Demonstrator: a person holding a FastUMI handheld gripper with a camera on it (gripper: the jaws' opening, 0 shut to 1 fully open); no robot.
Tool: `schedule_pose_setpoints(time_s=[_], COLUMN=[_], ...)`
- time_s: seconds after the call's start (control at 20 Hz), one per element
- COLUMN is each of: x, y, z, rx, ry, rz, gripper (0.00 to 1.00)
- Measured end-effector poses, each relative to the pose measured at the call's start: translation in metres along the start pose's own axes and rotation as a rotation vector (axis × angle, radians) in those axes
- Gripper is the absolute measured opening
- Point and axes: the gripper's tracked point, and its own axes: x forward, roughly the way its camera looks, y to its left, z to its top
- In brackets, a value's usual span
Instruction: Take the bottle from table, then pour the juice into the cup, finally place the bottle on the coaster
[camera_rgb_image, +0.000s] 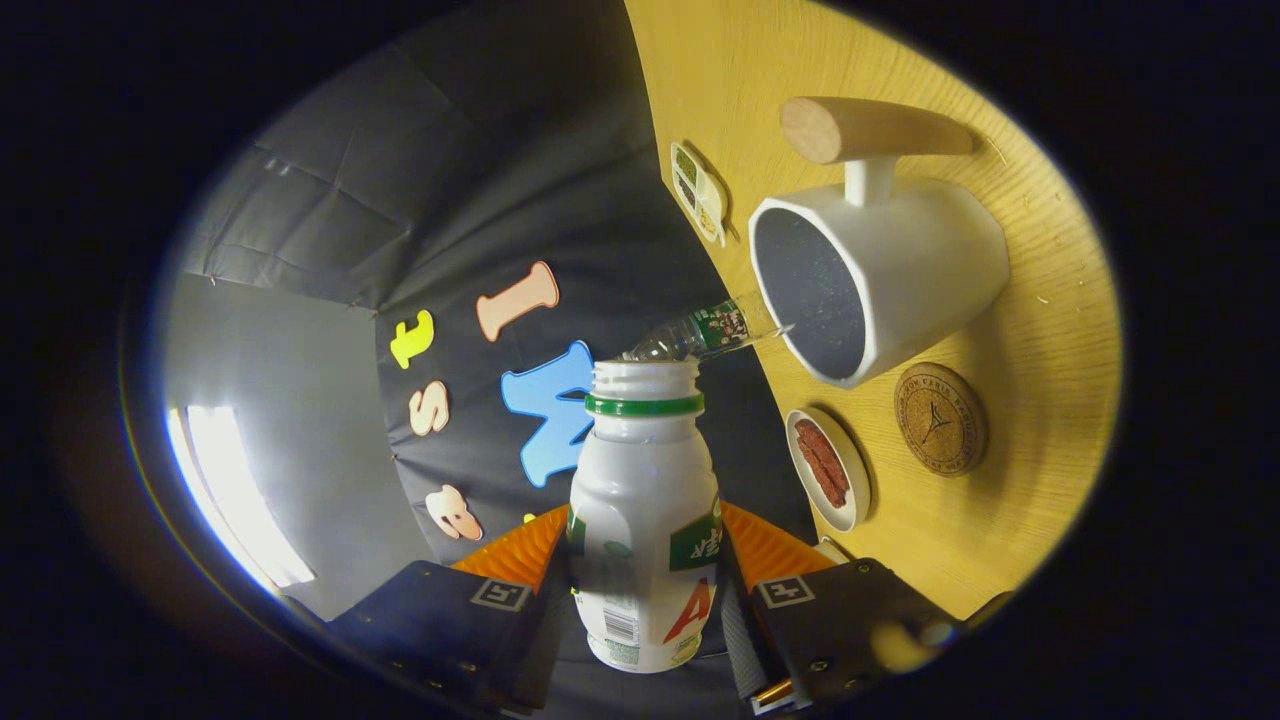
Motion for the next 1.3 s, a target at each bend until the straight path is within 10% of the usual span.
schedule_pose_setpoints(time_s=[1.3], x=[0.005], y=[-0.014], z=[0.011], rx=[0.033], ry=[-0.012], rz=[-0.023], gripper=[0.67])
